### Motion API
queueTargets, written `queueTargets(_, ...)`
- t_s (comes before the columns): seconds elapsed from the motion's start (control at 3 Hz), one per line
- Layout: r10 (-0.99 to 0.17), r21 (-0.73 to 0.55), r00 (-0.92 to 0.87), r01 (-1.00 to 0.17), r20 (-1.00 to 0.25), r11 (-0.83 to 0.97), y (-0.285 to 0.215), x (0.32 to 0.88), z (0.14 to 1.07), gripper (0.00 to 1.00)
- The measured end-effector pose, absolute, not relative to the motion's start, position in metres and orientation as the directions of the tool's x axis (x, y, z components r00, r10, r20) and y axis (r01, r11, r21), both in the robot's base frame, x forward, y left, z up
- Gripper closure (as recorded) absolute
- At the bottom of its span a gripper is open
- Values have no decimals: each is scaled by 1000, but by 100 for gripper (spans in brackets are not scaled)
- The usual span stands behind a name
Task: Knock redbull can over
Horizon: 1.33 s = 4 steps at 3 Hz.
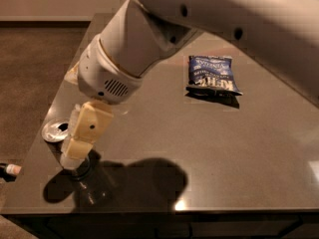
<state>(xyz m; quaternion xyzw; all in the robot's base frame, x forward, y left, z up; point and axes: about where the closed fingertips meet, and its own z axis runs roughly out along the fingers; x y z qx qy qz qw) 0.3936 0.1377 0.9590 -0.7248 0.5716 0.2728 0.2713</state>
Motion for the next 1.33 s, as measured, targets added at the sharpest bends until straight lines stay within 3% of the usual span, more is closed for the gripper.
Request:
queueTargets(1.0, -654, -60, 225, -962, -722, -265, 156, 379, 925, 0)
queueTargets(1.33, -653, -50, 226, -960, -723, -277, 157, 378, 917, 18)
